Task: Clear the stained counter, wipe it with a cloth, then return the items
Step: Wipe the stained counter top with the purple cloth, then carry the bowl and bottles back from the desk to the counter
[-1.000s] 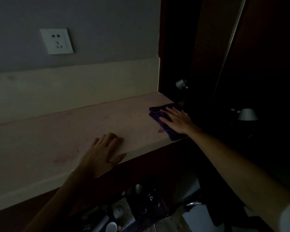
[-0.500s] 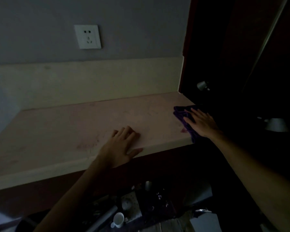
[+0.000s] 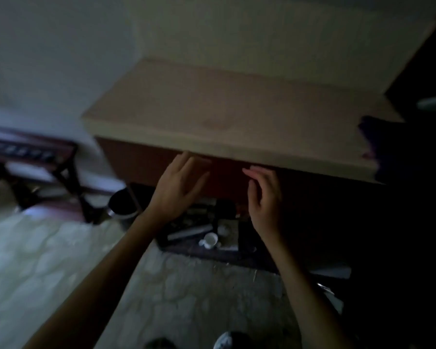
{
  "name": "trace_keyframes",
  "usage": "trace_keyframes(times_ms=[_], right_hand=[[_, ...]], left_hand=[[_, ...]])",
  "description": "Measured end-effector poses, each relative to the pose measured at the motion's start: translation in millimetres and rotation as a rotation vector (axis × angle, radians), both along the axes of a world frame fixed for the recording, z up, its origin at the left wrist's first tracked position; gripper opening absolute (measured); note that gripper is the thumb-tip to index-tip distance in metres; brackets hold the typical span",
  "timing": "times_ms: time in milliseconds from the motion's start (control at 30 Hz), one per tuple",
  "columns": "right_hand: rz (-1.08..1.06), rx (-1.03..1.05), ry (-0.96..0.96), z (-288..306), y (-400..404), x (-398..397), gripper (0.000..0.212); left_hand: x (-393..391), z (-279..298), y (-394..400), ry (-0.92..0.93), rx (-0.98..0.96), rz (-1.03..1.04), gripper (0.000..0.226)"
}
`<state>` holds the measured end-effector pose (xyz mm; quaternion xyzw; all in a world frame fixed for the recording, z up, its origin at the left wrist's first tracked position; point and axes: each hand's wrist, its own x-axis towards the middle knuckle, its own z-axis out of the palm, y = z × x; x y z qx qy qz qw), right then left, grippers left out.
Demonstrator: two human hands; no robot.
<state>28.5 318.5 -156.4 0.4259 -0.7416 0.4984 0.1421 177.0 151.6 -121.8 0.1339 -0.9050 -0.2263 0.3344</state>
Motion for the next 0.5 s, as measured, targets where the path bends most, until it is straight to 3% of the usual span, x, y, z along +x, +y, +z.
trace_keyframes(times_ms=[100, 200, 267, 333, 500], right_hand=[[0.196, 0.187, -0.391, -81, -16, 80, 0.019], [0.382, 0.707, -0.748, -185, -15, 146, 0.019], [0.501, 1.129, -0.808, -247, -4, 179, 0.021], [0.585, 1.414, -0.862, -284, -1, 208, 0.017], [0.718, 1.657, -0.790, -279, -79, 297, 0.016]], left_hand=[[127, -79, -8, -0.176, 0.239, 0.297, 0.017], [251, -163, 9, -0.373, 0.773, 0.661, 0.015], [328, -204, 36, -0.359, 1.104, 0.929, 0.010], [391, -233, 72, -0.263, 1.373, 1.136, 0.014], [488, -277, 167, -0.041, 1.800, 1.492, 0.024]])
